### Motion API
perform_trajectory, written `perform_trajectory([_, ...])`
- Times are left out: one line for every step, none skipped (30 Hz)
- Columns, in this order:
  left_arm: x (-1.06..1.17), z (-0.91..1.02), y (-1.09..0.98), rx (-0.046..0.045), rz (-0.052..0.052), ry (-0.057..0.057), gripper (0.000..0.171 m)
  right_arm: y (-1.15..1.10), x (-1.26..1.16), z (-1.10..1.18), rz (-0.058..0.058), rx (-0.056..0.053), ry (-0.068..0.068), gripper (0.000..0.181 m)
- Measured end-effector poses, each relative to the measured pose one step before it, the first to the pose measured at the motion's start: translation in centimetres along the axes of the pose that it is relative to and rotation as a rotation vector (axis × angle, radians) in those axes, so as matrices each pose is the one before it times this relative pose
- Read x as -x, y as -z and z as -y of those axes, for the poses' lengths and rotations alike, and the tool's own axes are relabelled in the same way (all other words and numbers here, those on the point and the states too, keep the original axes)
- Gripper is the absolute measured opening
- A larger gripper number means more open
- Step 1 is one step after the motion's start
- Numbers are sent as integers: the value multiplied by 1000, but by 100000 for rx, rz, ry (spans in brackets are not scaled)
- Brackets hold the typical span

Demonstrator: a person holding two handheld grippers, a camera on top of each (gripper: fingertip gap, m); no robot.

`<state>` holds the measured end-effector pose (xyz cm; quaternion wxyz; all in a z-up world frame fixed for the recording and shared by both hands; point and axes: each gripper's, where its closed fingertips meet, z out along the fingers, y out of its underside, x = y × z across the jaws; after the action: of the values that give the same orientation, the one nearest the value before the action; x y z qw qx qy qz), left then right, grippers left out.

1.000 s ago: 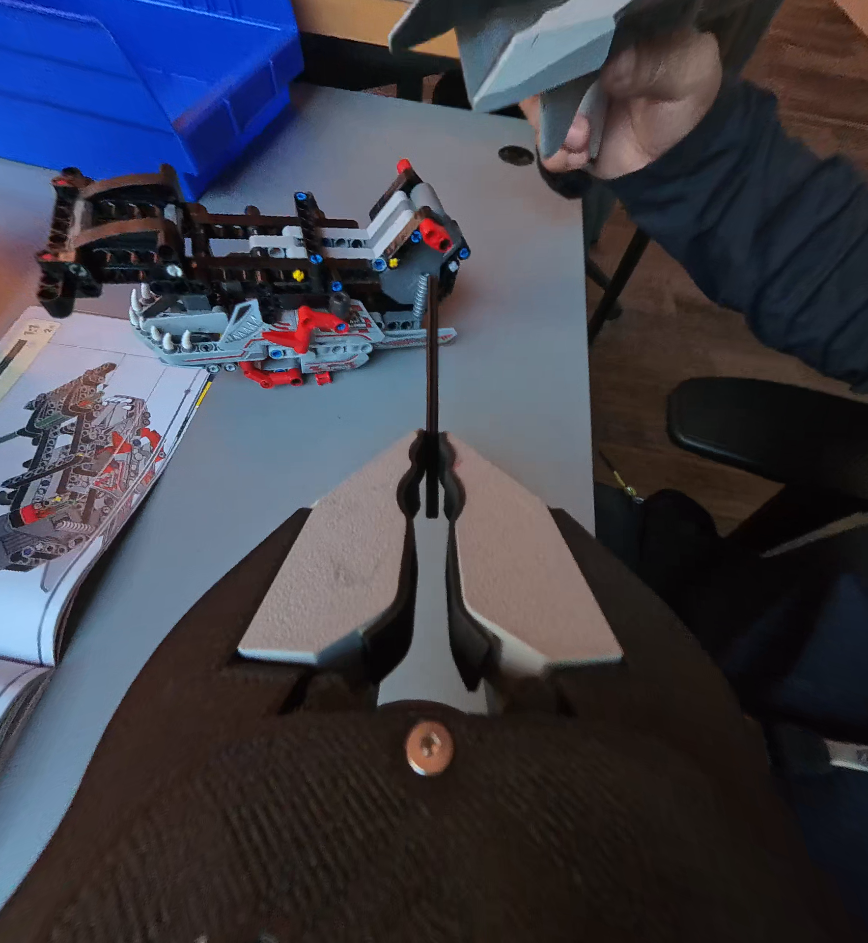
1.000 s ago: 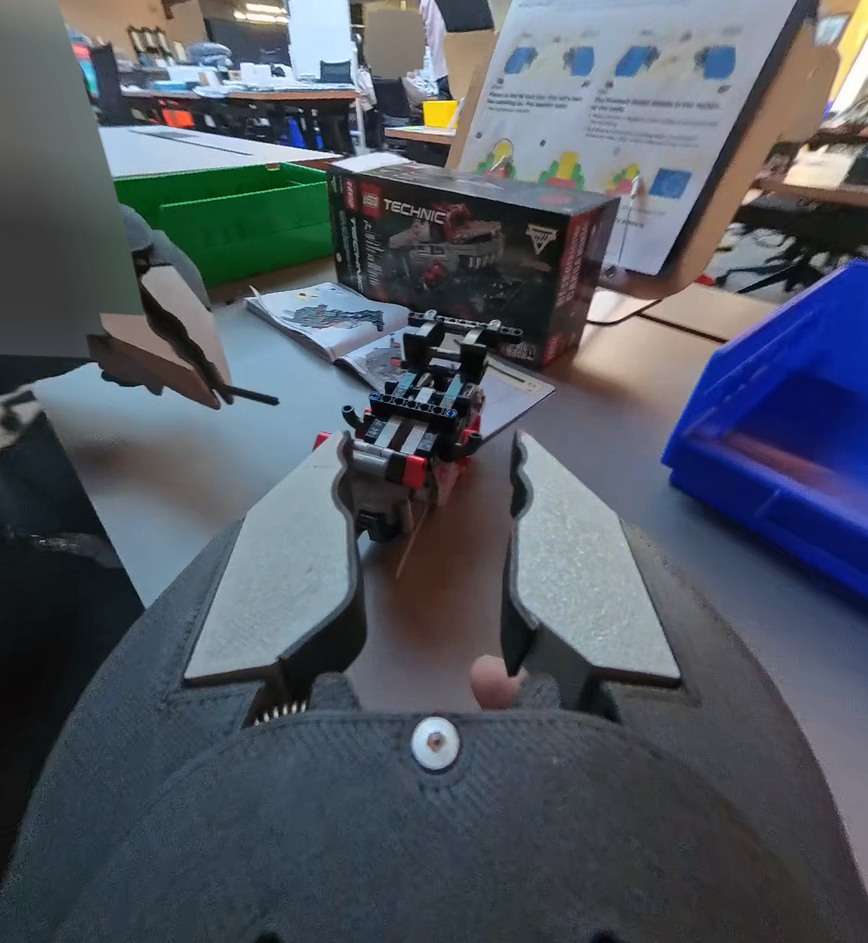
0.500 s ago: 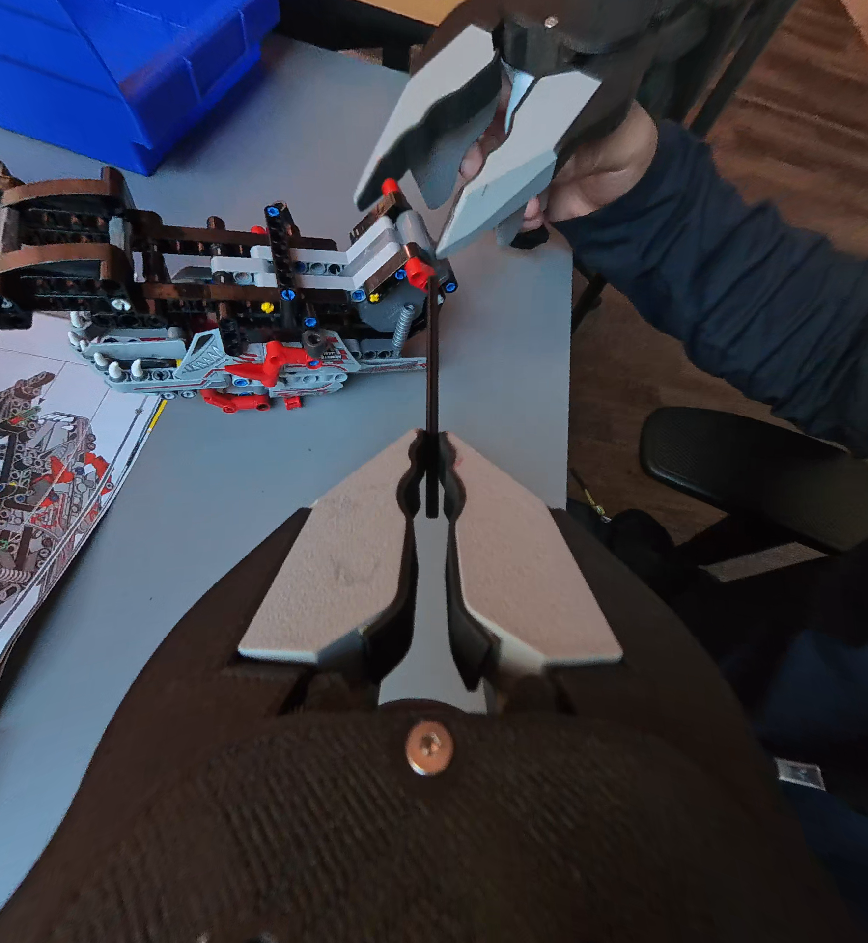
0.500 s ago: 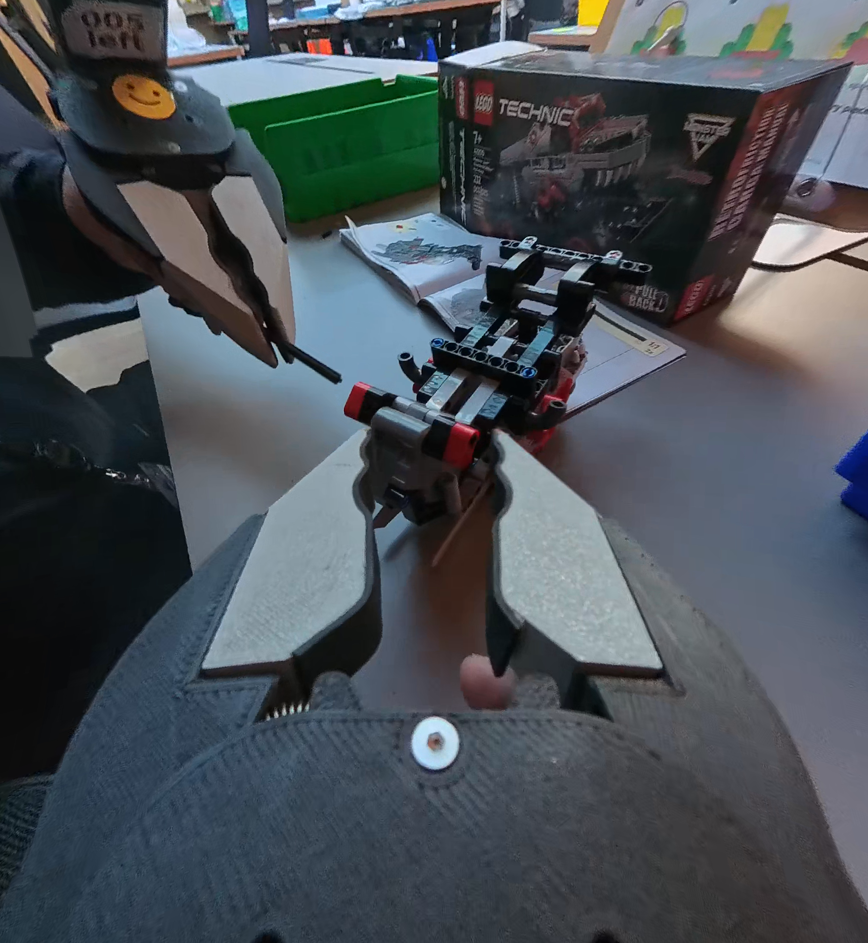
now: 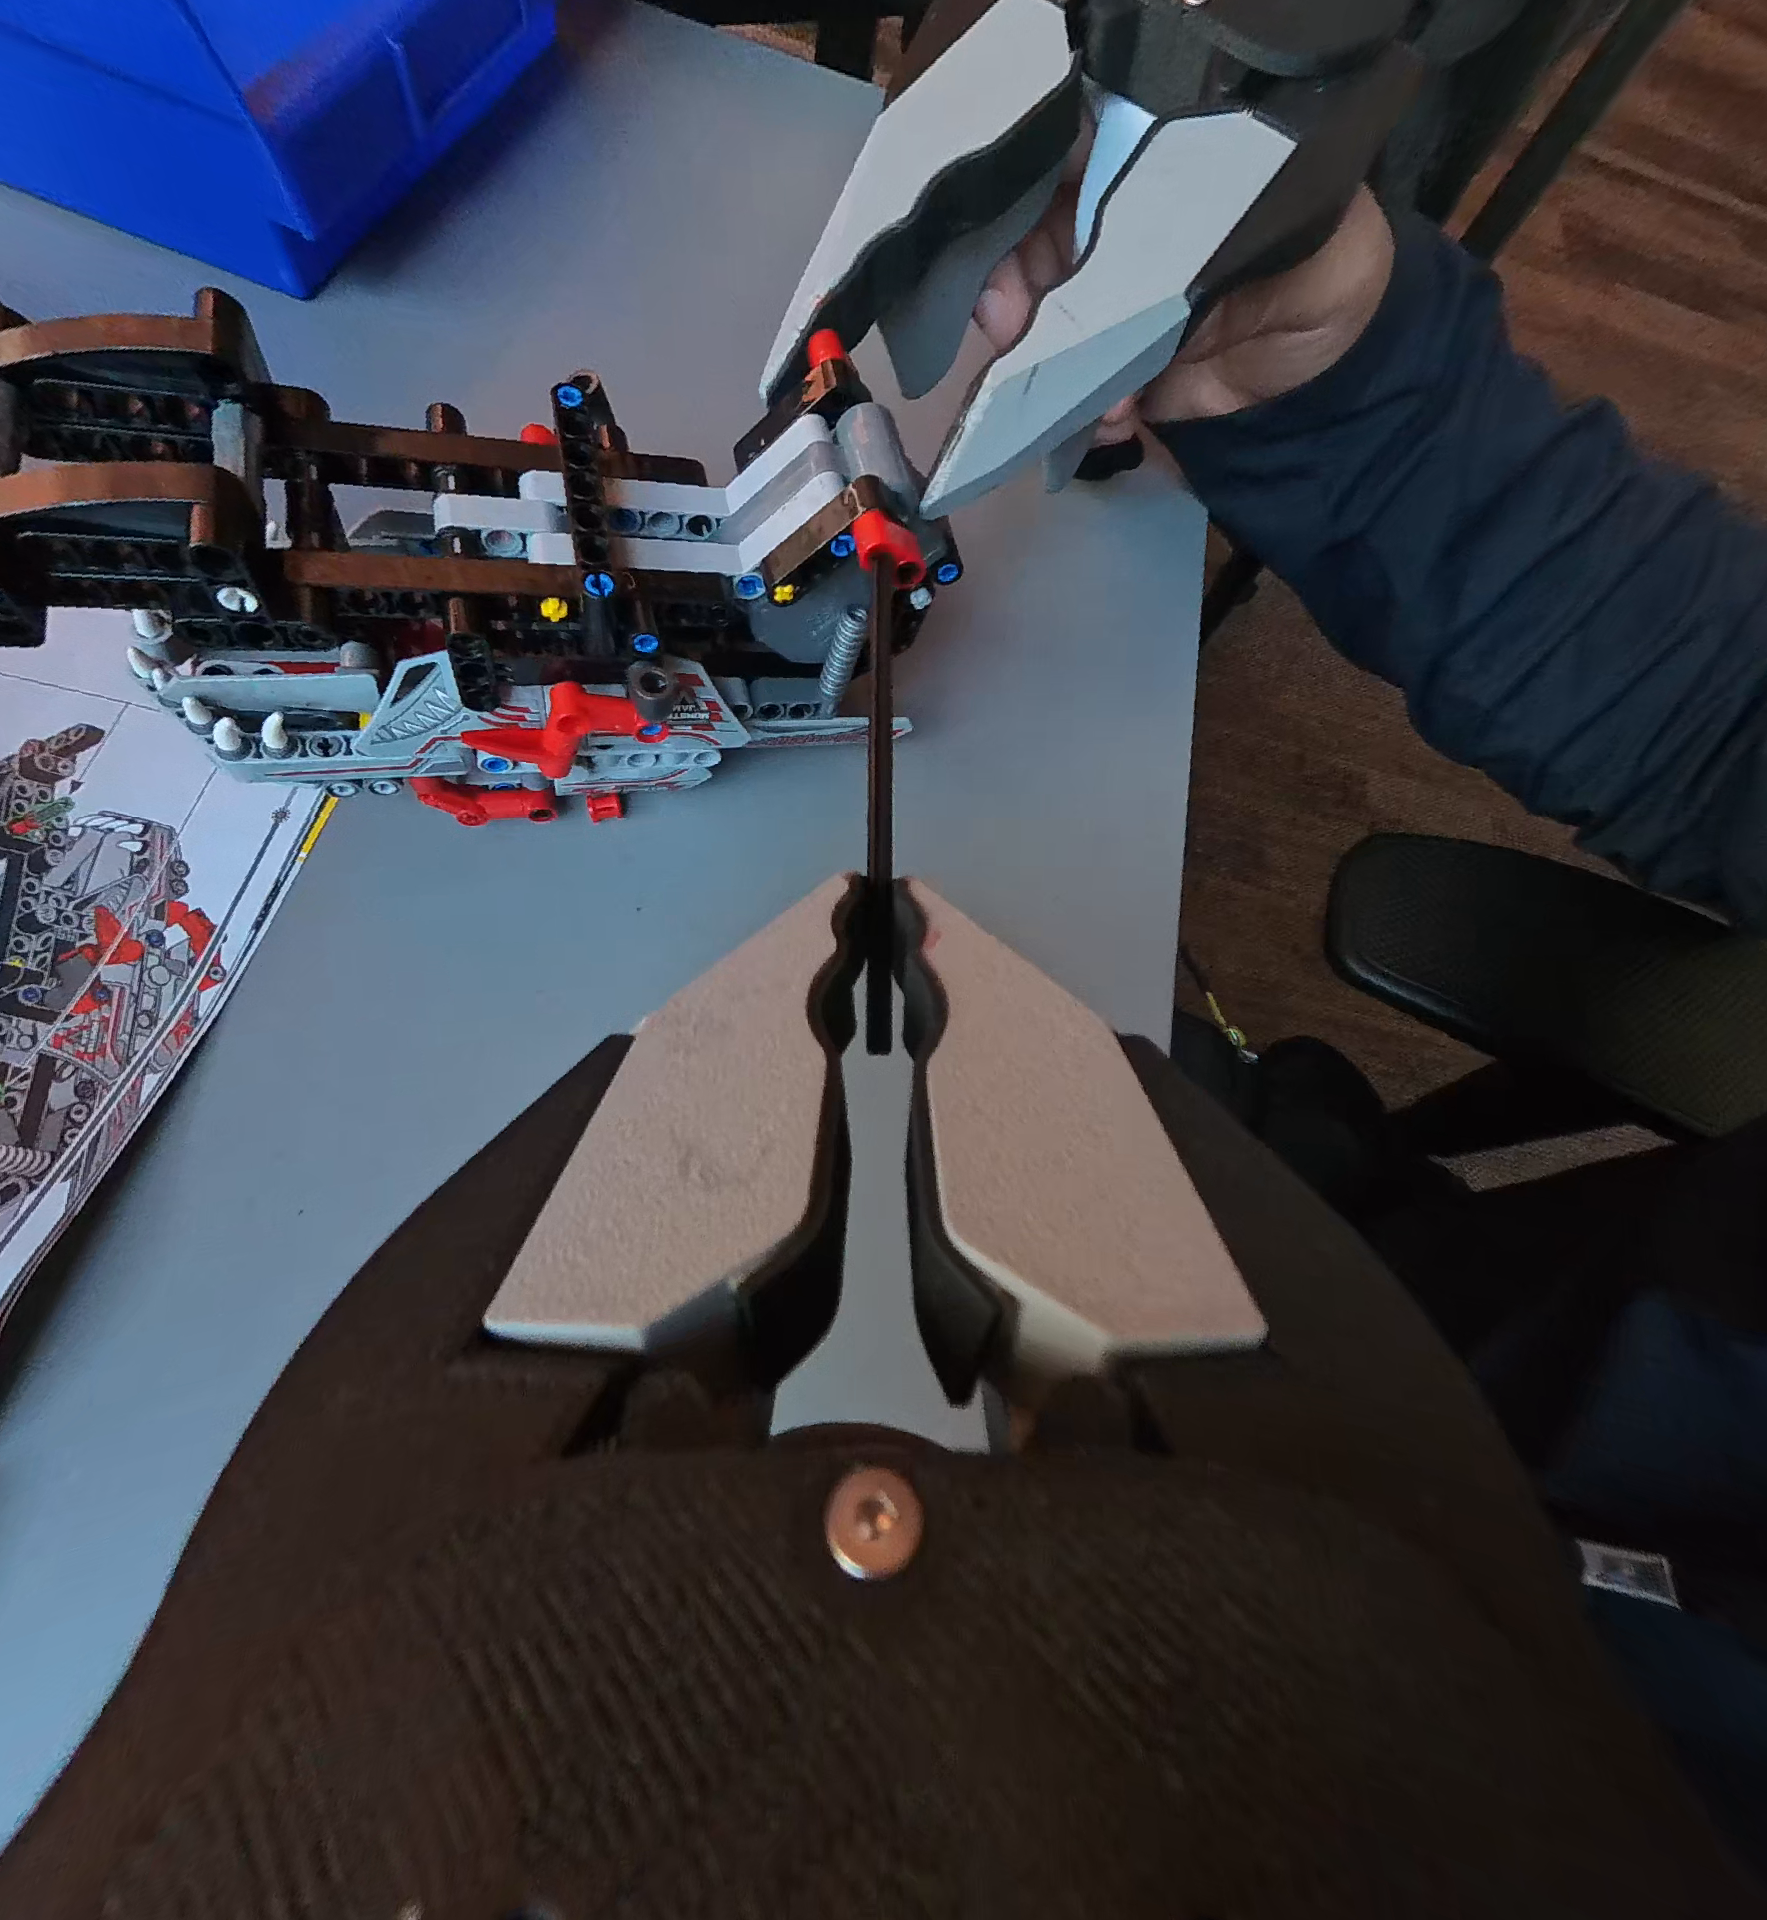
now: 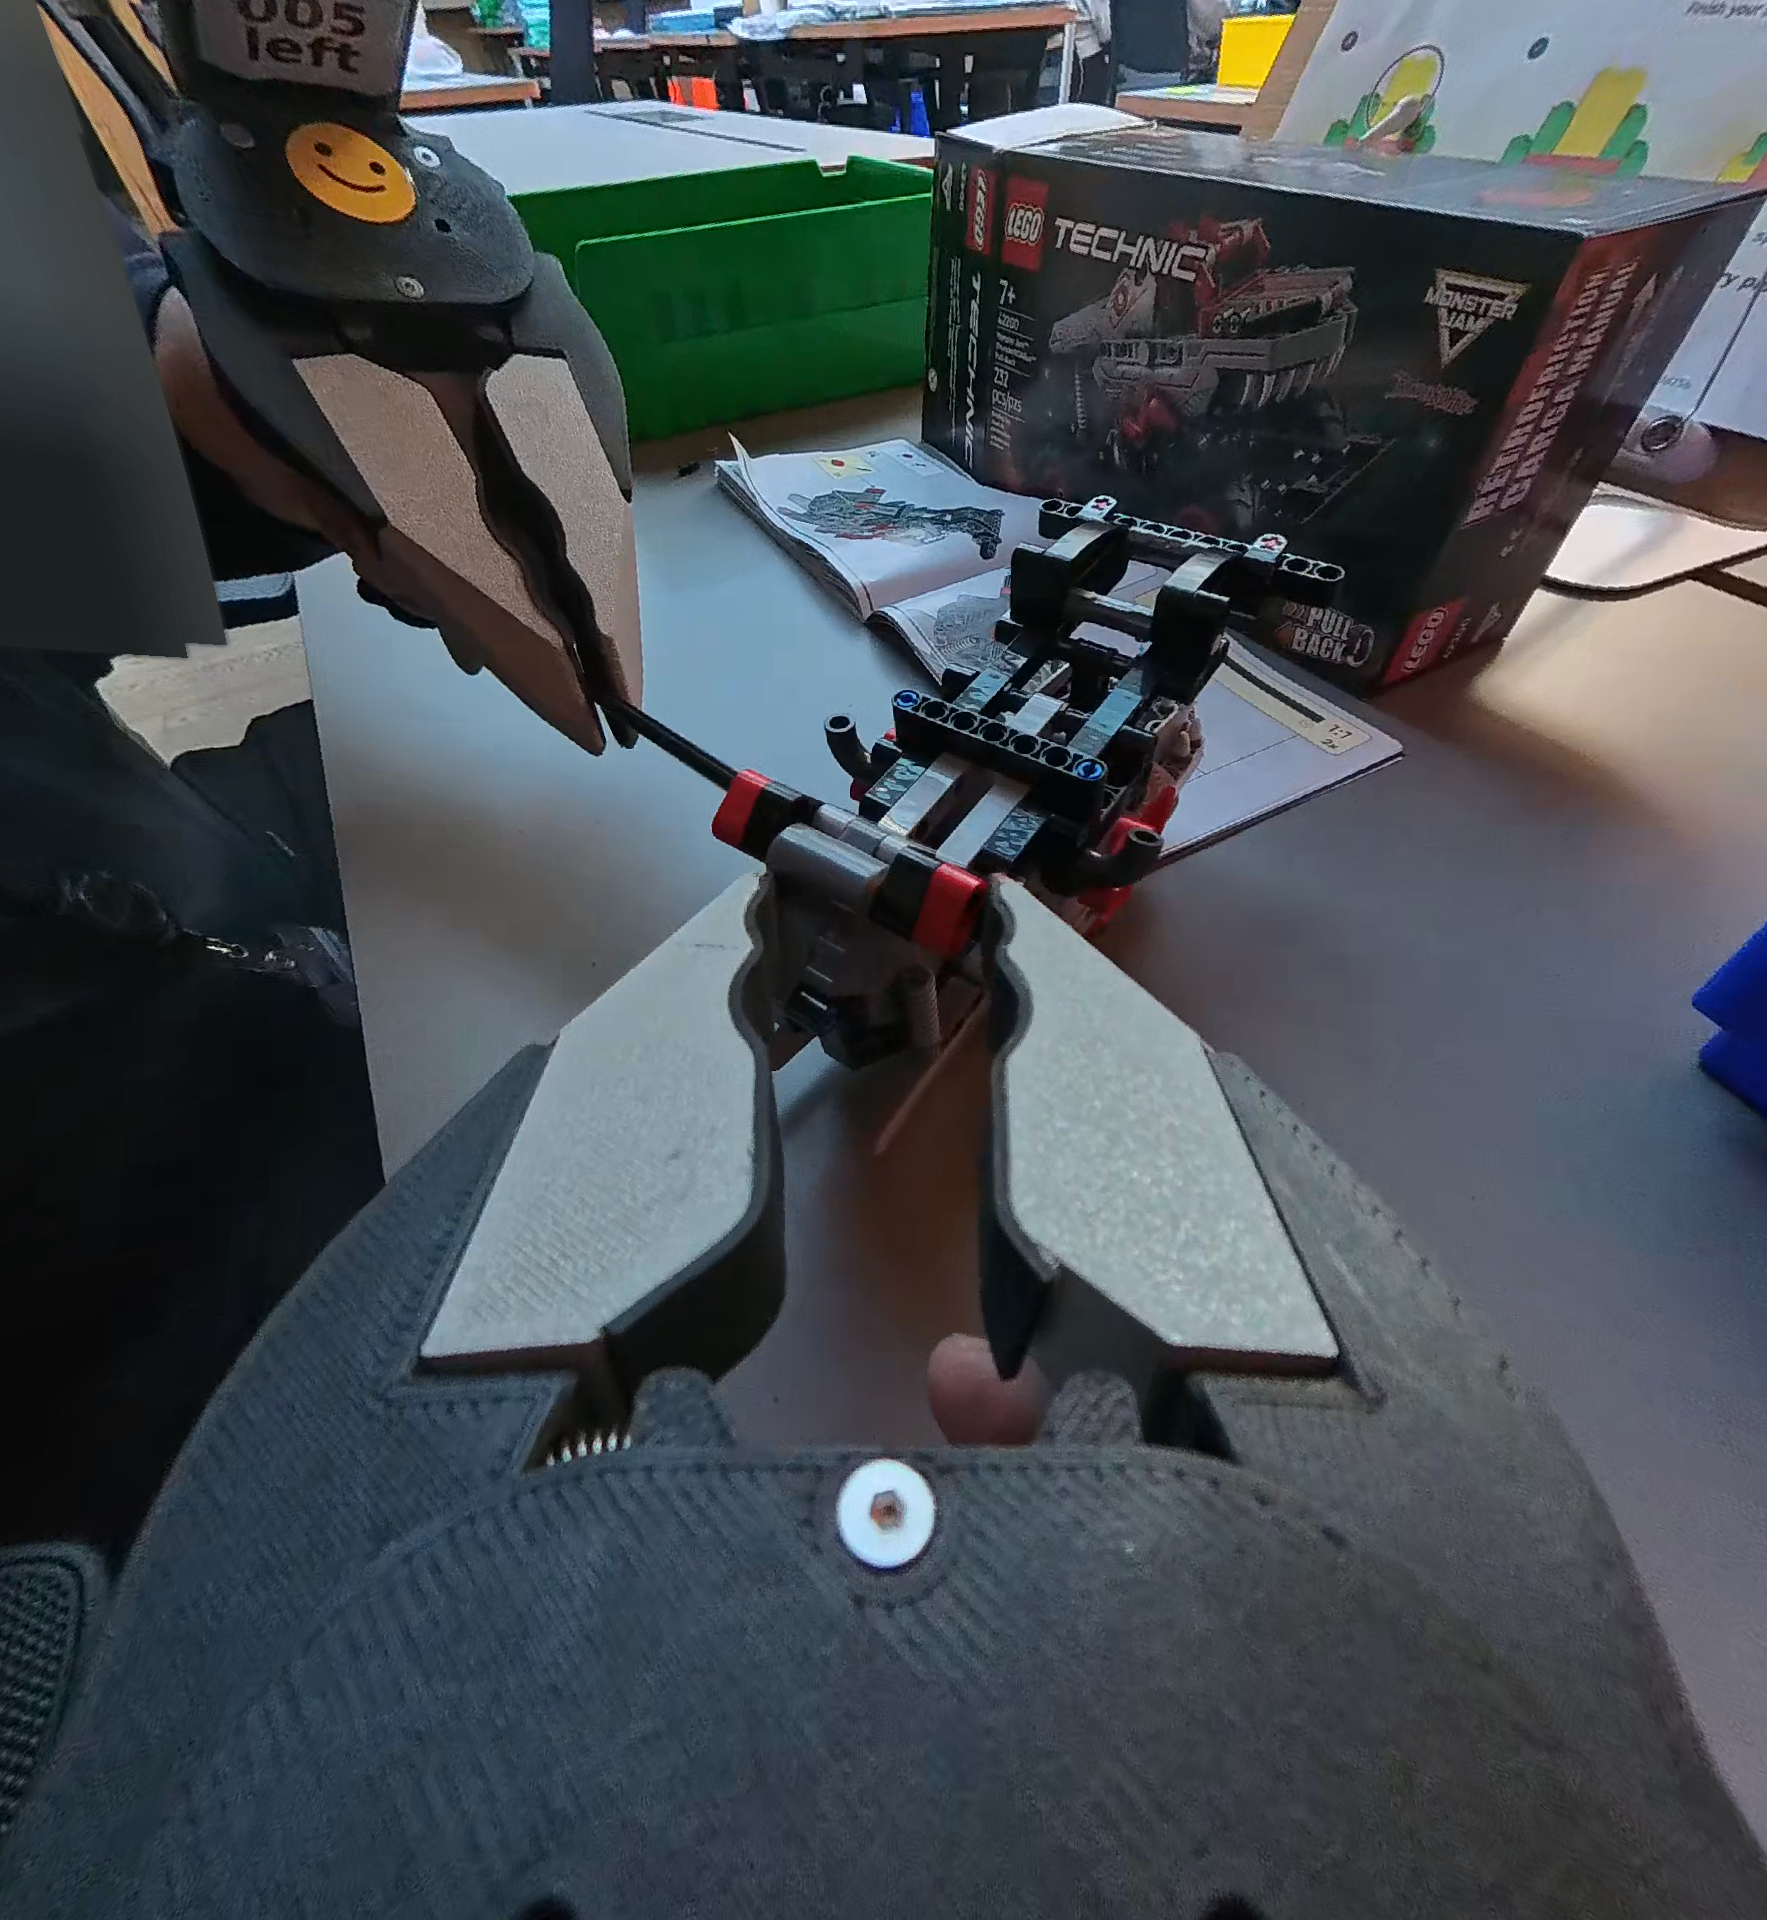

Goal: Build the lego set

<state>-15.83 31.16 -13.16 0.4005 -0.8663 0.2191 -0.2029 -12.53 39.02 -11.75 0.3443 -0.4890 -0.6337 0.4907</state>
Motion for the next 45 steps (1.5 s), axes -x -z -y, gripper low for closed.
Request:
perform_trajectory([-9, 83, -19, -190, 6, 239, 0, 1, 30, -19, 7, 401, 342, 35])
perform_trajectory([-16, 52, -2, 60, -163, 190, 0, 1, -5, -8, -389, 473, 609, 35])
perform_trajectory([15, 23, 2, 154, -152, 248, 0, 9, 4, 4, -518, 529, 815, 36])
perform_trajectory([17, 23, 18, 7, -414, 427, 0, 12, -1, 2, -495, 639, 892, 36])
perform_trajectory([-24, -4, 3, 41, -658, 593, 0, -9, 20, 3, -446, 698, 1006, 36])
perform_trajectory([-5, -16, 14, 170, -424, 457, 0, -10, 13, 10, -420, 666, 1148, 36])
perform_trajectory([-4, -42, -3, 459, -190, 88, 0, -1, 24, -7, -300, 719, 1390, 37])
perform_trajectory([-53, -18, -3, 455, -449, 171, 0, 7, 16, -19, -282, 824, 1518, 37])
perform_trajectory([-119, -10, 0, 628, -796, 294, 0, 19, 57, -41, -194, 1221, 1842, 36])
perform_trajectory([-78, -16, 7, 890, -670, 358, 0, 37, 55, -51, -540, 1561, 2527, 37])
perform_trajectory([-101, 32, 30, 696, -918, 634, 0, 30, 30, -49, -1045, 1609, 2516, 36])
perform_trajectory([-102, 55, 49, 534, -977, 940, 0, 12, -1, -45, -1408, 1833, 1982, 36])
perform_trajectory([-30, 99, 47, 328, -683, 940, 0, 24, -22, -27, -1599, 1616, 1690, 36])
perform_trajectory([31, 66, 31, 345, -330, 1016, 0, 29, -78, 11, -1572, 1060, 1011, 36])
perform_trajectory([-21, 111, 7, -79, -548, 1381, 0, 45, -76, 26, -1219, 666, -10, 36])
perform_trajectory([20, 66, -29, -142, -97, 1118, 0, 50, -71, -13, -552, 229, -823, 36])
perform_trajectory([147, -7, -66, 42, 1103, -80, 0, 57, -87, -132, 213, 271, -1761, 33])
perform_trajectory([149, 11, -130, -502, 1264, -233, 0, 25, -120, -246, 860, 98, -2697, 31])
perform_trajectory([51, 165, -234, -1746, 454, 728, 0, -36, 96, -216, 2679, -516, -2981, 26])
perform_trajectory([66, 98, -321, -1414, 388, 355, 0, -93, 111, -273, 2324, 4, -2555, 24])
perform_trajectory([69, 65, -323, -972, 388, 14, 0, -44, -145, -99, -157, -719, -584, 25])
perform_trajectory([-128, 51, -313, -518, -902, 56, 0, 8, -243, 1, -1194, -764, 326, 28])
perform_trajectory([-56, 72, -242, -248, -492, -318, 0, 36, -175, -12, -665, -684, -266, 30])
perform_trajectory([58, 125, -118, -53, 354, -977, 0, 46, -96, -56, 193, -573, -1089, 31])
perform_trajectory([37, 185, -20, -29, -30, -661, 0, 75, -50, -61, 295, -767, -338, 30])
perform_trajectory([121, 148, -15, 383, 80, -447, 0, 140, -73, -41, -96, -638, 631, 28])
perform_trajectory([227, 122, -77, 473, 464, -711, 0, 136, -76, -20, -165, -127, 528, 26])
perform_trajectory([219, 187, -146, 1, 298, -384, 0, 95, -90, 15, -357, 185, -8, 25])
perform_trajectory([163, 140, -168, 356, -151, -183, 0, 71, -216, 3, -1107, 172, 107, 26])
perform_trajectory([66, 198, -195, -212, -555, -133, 0, 72, -243, -17, -992, 115, -248, 28])
perform_trajectory([-6, 118, -253, 13, -617, -387, 0, 66, -199, -91, -581, 315, -12, 28])
perform_trajectory([-81, 89, -247, -167, -862, -1006, 0, 77, -149, -100, -317, 198, 632, 30])
perform_trajectory([-91, -38, -258, 276, -944, -2372, 0, 103, -63, -90, 411, -169, 1376, 30])
perform_trajectory([55, -56, -140, 246, -397, -3427, 0, 142, -68, -51, 1053, -722, 1874, 29])
perform_trajectory([124, 94, 32, -856, -520, -2654, 0, 136, -49, 12, 2040, -792, 235, 26])
perform_trajectory([154, 55, 109, -413, -1110, -935, 0, 79, 20, 79, 2585, -630, -1254, 24])
perform_trajectory([133, 27, 127, -186, -1824, -326, 0, -15, 116, 120, 2371, -769, -397, 23])
perform_trajectory([97, 114, 147, -765, -1644, -487, 0, -95, 51, 39, 1040, -317, 1082, 24])
perform_trajectory([162, 31, 85, -274, -131, -2532, 0, -79, -12, 22, 290, -78, 1625, 24])
perform_trajectory([144, -142, -30, 846, 782, -3994, 0, -73, -39, -67, 16, 793, 1437, 24])
perform_trajectory([80, -52, -118, 535, 1105, -2003, 0, -91, -149, -87, -729, 1113, 835, 25])
perform_trajectory([-1, 34, -209, 409, 506, 915, 0, -14, -166, -40, -666, 848, 207, 25])
perform_trajectory([-51, 80, -195, 163, -487, 2226, 0, 70, -165, -44, -409, 529, 201, 26])
perform_trajectory([-19, 226, -136, -1140, -861, 2152, 0, 108, -102, -61, -134, -24, 297, 26])
perform_trajectory([74, 63, -99, -453, -806, 671, 0, 153, -26, -52, 193, -483, 934, 25])
